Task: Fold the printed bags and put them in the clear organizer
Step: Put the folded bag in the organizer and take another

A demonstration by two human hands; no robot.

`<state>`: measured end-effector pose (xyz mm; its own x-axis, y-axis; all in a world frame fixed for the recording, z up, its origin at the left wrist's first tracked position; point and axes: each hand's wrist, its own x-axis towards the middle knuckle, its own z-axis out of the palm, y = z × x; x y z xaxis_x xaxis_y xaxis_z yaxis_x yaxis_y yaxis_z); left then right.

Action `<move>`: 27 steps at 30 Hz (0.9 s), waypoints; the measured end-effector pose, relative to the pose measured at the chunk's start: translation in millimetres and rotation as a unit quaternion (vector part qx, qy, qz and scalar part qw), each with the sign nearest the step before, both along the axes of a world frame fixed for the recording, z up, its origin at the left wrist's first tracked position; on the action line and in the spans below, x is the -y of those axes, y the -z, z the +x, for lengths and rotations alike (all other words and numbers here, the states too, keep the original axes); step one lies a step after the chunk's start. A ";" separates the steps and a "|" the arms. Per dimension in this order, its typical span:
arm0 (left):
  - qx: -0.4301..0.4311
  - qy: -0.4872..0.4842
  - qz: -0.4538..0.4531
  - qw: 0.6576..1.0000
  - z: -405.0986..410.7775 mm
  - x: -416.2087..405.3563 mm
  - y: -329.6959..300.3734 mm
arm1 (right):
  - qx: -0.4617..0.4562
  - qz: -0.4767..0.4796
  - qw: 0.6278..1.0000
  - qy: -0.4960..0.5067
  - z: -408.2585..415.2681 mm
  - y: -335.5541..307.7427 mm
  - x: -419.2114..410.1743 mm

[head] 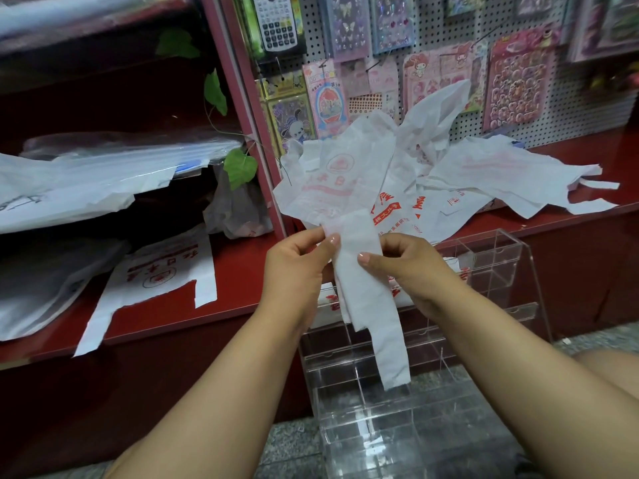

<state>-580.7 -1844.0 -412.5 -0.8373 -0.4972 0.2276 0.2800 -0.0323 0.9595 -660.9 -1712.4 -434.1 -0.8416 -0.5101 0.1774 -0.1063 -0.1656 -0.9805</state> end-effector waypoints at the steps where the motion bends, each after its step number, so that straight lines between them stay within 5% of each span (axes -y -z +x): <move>1: 0.000 0.003 -0.002 1.000 -0.5 0.2 0.5 | 0.003 -0.003 1.000 0.010 -0.2 0.5 0.3; 16: 0.023 -0.024 0.021 0.999 1.5 -6.4 23.5 | 0.056 -0.082 0.989 0.106 6.1 15.1 21.0; 22: 0.165 -0.038 -0.177 0.970 13.9 -14.4 58.9 | 0.048 -0.080 0.985 0.143 7.6 22.7 25.5; 27: 0.143 -0.072 -0.068 0.985 16.3 4.4 53.3 | 0.023 0.005 0.998 0.064 1.2 21.6 20.2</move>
